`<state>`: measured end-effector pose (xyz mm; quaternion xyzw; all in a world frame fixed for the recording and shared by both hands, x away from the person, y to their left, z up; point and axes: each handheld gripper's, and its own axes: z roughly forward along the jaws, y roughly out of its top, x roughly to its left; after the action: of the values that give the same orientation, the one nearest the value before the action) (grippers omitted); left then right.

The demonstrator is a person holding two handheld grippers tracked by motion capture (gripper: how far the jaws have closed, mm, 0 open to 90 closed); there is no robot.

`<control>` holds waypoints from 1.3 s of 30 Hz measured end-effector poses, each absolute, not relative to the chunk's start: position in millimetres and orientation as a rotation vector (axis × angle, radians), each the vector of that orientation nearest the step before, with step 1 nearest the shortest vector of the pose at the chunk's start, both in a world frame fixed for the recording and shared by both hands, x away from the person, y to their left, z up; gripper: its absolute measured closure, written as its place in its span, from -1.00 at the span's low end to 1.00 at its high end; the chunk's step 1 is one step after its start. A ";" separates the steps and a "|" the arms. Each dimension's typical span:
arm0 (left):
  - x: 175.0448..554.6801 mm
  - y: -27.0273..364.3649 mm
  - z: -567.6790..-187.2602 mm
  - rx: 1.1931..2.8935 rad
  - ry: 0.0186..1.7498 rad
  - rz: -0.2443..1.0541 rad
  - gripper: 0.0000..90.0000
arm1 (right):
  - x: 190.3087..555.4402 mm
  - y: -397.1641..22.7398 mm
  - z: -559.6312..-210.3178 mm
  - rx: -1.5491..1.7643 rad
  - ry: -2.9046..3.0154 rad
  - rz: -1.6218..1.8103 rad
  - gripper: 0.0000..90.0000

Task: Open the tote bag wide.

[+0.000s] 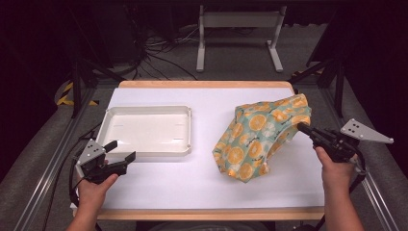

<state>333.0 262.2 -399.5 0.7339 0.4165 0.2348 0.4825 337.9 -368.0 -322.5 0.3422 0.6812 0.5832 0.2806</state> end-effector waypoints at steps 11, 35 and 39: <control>333.2 259.6 -398.5 1.795 1.009 0.570 -0.56 | 339.5 -358.0 -307.3 0.853 1.825 1.626 1.00; 333.7 254.4 -393.2 1.795 0.990 0.545 -0.57 | 355.3 -316.0 -278.9 0.689 1.903 1.644 1.00; 335.0 250.9 -389.2 1.799 0.981 0.536 -0.57 | 359.4 -310.0 -276.0 0.678 1.917 1.643 1.00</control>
<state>335.0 250.9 -389.2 0.7406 0.4039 0.2208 0.4896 359.4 -310.0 -276.0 0.2503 0.7079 0.6069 0.2608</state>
